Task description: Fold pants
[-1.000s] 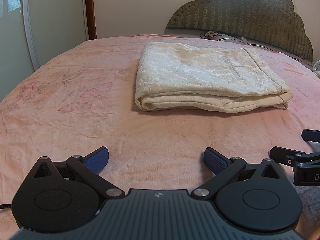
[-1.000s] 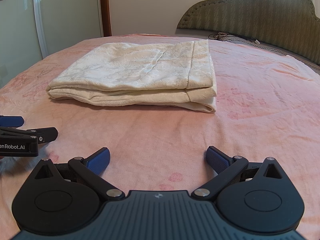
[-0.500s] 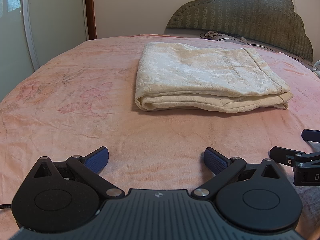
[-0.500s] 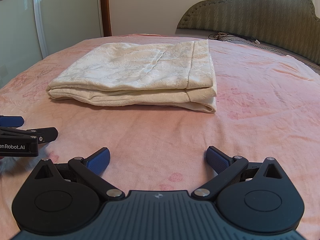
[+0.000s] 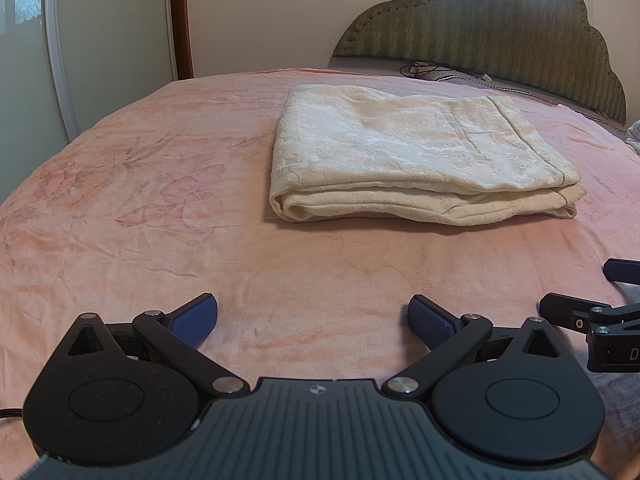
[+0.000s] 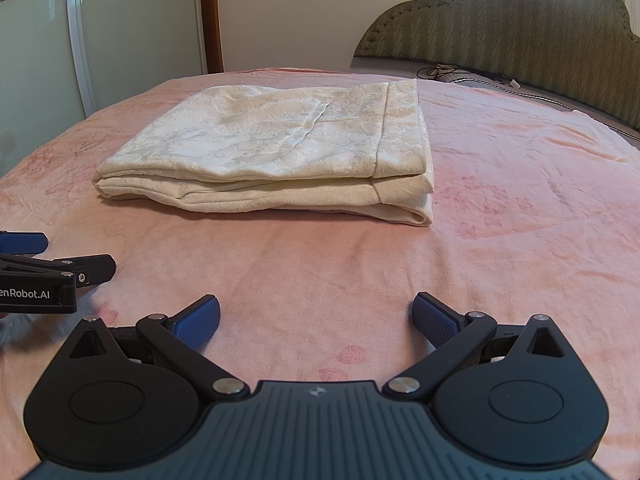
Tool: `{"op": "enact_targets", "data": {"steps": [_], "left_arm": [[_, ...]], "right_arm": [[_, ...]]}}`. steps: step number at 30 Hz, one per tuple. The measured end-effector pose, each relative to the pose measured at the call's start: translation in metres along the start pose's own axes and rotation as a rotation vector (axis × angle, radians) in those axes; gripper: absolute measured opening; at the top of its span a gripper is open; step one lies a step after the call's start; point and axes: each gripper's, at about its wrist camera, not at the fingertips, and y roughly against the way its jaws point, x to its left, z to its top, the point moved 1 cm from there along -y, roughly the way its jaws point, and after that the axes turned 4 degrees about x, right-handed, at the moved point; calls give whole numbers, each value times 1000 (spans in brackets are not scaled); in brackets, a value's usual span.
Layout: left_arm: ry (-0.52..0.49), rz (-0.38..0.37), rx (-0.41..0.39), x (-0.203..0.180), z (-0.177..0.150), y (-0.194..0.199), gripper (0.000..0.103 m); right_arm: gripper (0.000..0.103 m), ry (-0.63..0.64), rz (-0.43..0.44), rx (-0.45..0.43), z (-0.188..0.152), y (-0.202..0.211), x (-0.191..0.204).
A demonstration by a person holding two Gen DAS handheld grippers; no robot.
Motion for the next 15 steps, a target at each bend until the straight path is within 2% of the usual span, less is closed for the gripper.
{"op": "enact_targets", "data": {"steps": [15], "left_arm": [[0,0,0,0,0,0,103]], "right_arm": [[103,0,0,0,0,0,1]]}}
